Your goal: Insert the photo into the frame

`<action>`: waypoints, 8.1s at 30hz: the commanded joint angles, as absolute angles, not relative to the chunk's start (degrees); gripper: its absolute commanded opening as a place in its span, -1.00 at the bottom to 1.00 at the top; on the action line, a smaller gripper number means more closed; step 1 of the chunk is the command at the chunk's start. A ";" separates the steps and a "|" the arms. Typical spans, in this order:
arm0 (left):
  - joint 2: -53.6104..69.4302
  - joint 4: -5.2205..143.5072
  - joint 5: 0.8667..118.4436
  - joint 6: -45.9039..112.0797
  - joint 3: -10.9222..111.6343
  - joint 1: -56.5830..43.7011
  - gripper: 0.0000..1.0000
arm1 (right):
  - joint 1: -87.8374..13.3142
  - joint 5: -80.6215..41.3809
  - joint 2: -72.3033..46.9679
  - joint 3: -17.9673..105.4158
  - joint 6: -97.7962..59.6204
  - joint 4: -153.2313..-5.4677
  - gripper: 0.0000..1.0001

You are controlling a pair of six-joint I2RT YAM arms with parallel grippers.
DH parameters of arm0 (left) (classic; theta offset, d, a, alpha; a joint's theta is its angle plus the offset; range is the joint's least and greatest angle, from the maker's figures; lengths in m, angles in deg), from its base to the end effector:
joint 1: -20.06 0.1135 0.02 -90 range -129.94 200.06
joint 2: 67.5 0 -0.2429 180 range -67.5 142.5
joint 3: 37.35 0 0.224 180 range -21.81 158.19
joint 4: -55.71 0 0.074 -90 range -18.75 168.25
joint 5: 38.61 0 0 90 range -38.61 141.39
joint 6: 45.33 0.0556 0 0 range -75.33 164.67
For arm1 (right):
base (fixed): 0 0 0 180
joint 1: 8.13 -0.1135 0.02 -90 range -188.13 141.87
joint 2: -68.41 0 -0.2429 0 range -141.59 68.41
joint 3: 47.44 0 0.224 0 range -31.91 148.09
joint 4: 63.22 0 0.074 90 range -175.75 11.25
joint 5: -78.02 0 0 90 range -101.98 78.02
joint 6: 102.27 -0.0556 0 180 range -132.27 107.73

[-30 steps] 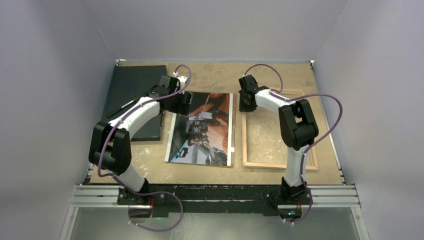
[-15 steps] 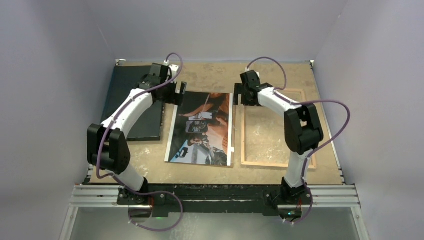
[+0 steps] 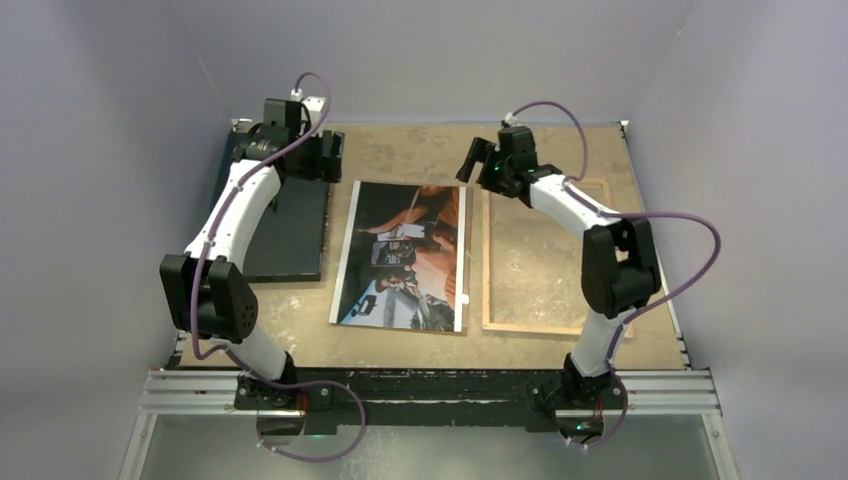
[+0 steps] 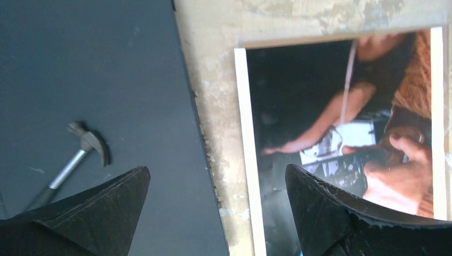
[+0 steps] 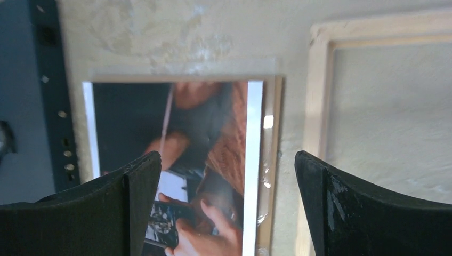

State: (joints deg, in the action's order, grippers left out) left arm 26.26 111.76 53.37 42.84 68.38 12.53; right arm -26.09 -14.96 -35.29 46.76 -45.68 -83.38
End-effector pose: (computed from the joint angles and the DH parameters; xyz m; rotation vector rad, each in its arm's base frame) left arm 0.3449 -0.0475 0.3122 0.1336 2.3390 -0.1213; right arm 0.3901 0.1295 0.2484 0.2560 2.1285 0.5903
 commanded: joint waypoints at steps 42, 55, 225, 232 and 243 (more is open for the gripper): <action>48.51 103.46 61.81 42.82 57.73 8.15 0.02 | -37.94 -2.25 -43.57 40.55 -53.41 -86.76 0.86; 50.79 102.54 62.04 42.53 58.13 6.36 -0.76 | -36.38 -8.44 -39.40 40.31 -53.07 -83.37 0.84; 50.13 101.86 58.77 43.15 59.84 6.72 -0.61 | -13.09 -36.62 -15.98 40.00 -55.00 -78.11 -1.00; 50.97 102.25 59.04 42.39 60.98 5.60 -0.61 | -9.71 -27.65 -11.98 46.93 -51.47 -87.69 -1.00; 47.76 107.91 60.68 41.64 70.28 5.11 -0.45 | -8.24 -12.55 -8.08 57.16 -45.92 -96.66 -1.00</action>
State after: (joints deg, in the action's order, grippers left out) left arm 50.00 105.25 57.39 42.80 64.84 6.34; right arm -8.78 -19.29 -11.03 52.12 -49.07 -94.90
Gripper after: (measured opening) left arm 0.254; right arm 0.016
